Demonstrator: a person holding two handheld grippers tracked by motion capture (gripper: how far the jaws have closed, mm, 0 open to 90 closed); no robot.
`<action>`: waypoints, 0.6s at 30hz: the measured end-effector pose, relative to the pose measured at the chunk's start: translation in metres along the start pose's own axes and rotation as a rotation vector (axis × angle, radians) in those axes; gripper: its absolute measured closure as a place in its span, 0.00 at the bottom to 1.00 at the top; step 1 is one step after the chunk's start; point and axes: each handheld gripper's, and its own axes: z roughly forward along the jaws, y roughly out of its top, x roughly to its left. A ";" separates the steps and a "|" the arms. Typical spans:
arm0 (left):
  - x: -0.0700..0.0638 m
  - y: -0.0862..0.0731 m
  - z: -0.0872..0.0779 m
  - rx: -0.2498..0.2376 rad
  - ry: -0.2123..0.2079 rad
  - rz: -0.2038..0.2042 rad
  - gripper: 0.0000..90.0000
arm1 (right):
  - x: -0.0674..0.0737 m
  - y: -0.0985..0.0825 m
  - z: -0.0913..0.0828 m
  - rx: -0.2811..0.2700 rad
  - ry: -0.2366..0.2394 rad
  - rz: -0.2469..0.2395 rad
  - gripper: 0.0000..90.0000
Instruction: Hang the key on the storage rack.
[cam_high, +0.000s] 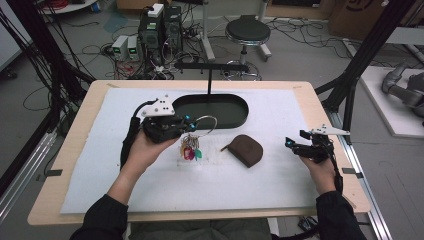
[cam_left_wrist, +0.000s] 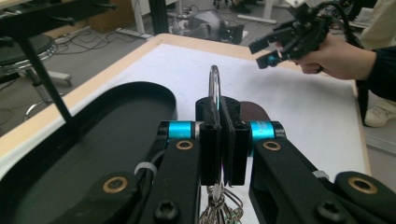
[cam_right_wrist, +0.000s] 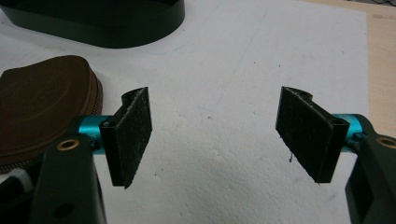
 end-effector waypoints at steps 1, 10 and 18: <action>0.002 0.001 0.000 -0.003 0.008 -0.003 0.96 | 0.000 0.000 0.000 0.000 0.000 -0.001 0.30; 0.030 0.009 -0.004 -0.031 0.052 -0.038 0.96 | 0.000 0.000 0.000 -0.001 -0.002 0.001 0.30; 0.051 0.017 -0.005 -0.037 0.096 -0.053 0.96 | 0.000 0.000 0.000 -0.004 0.001 0.003 0.31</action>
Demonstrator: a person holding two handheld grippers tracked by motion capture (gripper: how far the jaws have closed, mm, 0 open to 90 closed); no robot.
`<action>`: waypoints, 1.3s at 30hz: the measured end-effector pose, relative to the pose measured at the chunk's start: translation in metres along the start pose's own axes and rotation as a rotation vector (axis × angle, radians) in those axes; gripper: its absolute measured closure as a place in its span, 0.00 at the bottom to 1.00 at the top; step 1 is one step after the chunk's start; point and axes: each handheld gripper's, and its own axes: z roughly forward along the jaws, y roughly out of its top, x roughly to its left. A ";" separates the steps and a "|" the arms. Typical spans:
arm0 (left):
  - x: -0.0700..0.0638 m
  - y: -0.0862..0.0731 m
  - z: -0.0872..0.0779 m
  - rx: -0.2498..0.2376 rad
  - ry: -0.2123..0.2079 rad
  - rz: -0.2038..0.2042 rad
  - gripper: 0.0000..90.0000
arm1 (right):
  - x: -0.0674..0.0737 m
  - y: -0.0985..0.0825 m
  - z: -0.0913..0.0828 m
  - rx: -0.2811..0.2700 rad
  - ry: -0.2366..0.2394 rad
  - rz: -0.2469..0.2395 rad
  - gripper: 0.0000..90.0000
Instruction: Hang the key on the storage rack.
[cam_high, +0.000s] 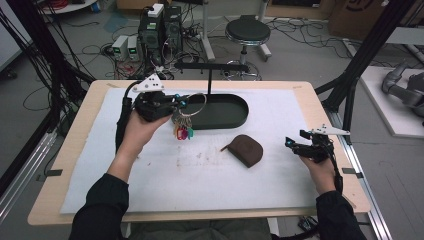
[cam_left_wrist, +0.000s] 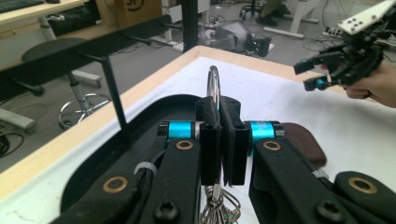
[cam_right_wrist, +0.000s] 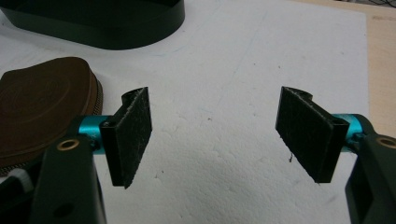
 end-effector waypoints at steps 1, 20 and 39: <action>0.002 0.002 0.000 -0.007 0.005 0.002 0.96 | 0.000 0.000 0.000 -0.004 0.000 0.002 0.30; 0.036 0.017 0.014 0.021 0.133 -0.013 0.96 | 0.000 0.001 -0.001 -0.005 -0.001 -0.003 0.30; 0.067 0.002 0.028 -0.017 0.215 -0.100 0.96 | 0.001 0.001 0.001 0.000 0.000 -0.006 0.30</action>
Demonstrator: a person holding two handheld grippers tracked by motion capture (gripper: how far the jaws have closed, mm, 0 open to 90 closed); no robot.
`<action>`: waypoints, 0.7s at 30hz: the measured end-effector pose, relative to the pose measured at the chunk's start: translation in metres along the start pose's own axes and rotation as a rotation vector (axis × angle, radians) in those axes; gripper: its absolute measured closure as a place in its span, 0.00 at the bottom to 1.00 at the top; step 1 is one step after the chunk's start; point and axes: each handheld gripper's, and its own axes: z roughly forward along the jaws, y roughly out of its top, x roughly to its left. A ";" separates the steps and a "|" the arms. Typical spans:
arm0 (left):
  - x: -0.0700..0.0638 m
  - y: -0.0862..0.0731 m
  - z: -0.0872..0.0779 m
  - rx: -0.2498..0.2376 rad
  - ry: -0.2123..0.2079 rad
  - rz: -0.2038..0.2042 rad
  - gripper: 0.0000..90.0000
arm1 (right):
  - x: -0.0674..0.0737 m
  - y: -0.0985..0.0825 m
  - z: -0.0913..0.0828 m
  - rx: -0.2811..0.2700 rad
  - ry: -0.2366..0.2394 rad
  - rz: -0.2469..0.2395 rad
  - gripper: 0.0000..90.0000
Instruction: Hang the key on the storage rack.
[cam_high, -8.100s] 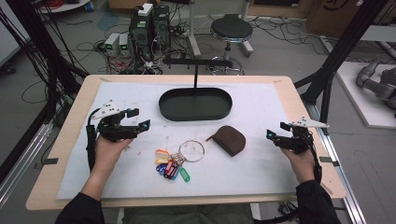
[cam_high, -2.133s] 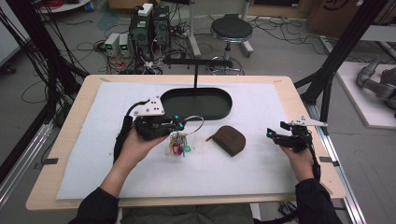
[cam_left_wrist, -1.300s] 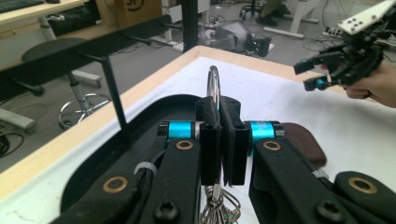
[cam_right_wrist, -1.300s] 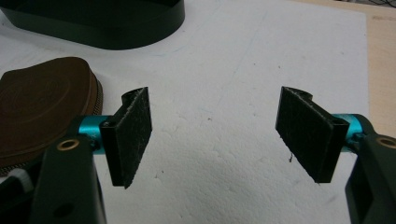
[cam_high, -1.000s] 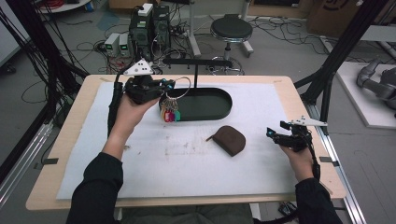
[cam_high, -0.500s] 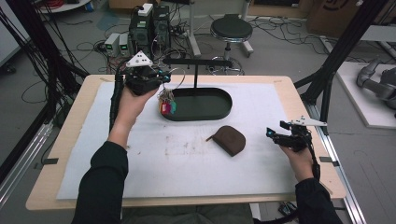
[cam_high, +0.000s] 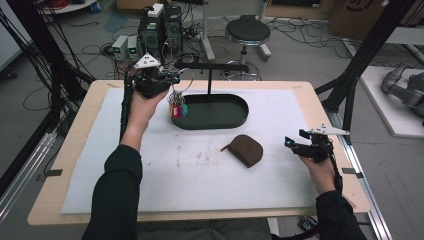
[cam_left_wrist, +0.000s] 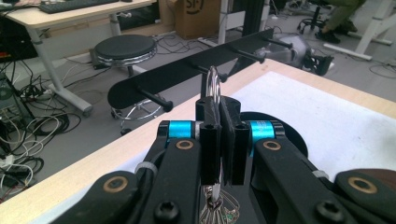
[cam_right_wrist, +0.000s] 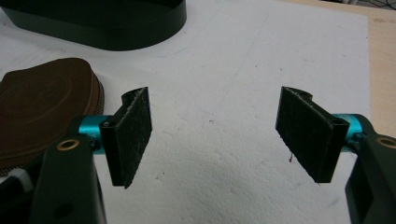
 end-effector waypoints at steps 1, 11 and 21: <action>0.001 -0.001 0.001 -0.001 0.007 -0.005 0.96 | 0.000 0.000 0.000 -0.001 -0.001 0.000 0.30; 0.006 -0.001 0.011 -0.005 0.042 -0.046 0.96 | 0.000 0.000 0.001 0.001 0.002 0.002 0.30; 0.010 -0.003 0.017 0.003 0.072 -0.069 0.96 | -0.001 0.000 0.001 -0.003 0.004 0.001 0.30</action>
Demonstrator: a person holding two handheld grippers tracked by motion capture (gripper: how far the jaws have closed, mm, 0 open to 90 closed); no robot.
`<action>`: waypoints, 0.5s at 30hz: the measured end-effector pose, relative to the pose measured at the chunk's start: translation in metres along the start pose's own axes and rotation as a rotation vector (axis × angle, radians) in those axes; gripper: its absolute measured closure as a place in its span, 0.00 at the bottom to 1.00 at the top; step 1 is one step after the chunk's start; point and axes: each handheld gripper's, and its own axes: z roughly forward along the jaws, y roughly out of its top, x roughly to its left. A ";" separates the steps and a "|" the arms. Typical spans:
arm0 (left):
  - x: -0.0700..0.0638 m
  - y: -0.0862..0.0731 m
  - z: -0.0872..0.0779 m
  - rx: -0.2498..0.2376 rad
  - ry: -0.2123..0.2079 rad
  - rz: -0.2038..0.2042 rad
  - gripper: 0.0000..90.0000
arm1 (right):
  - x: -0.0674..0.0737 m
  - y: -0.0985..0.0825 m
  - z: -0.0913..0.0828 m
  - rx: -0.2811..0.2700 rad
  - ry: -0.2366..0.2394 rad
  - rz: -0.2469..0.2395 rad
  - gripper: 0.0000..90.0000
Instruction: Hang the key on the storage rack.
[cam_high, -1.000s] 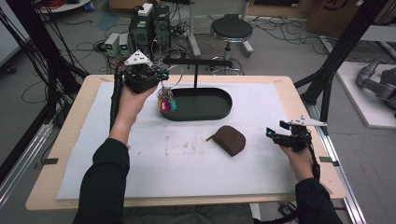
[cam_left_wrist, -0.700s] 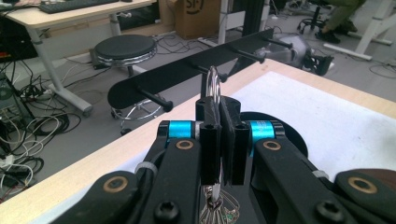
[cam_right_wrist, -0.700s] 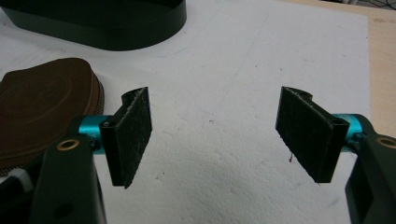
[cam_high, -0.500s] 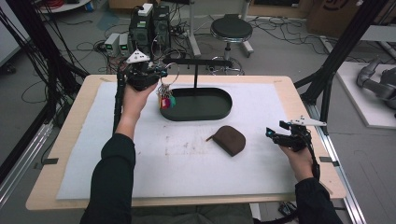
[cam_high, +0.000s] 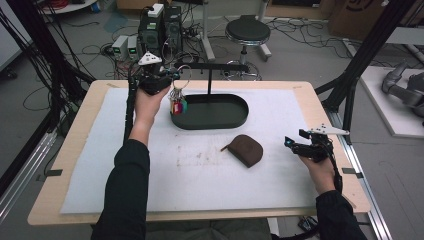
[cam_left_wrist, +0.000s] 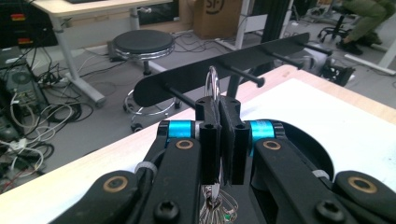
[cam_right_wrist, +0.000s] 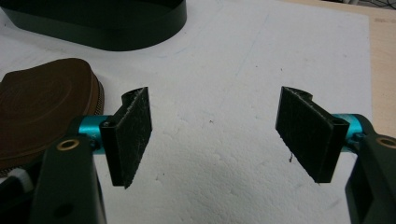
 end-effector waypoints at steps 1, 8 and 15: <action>0.001 0.000 0.001 0.004 0.002 0.002 0.96 | 0.000 0.000 0.000 0.002 0.000 0.001 0.30; 0.004 -0.003 0.003 0.013 0.017 -0.009 0.96 | 0.000 0.000 0.000 0.001 0.001 -0.004 0.30; 0.006 -0.006 0.004 0.017 0.028 -0.013 0.96 | 0.000 0.000 0.000 0.001 0.000 -0.003 0.30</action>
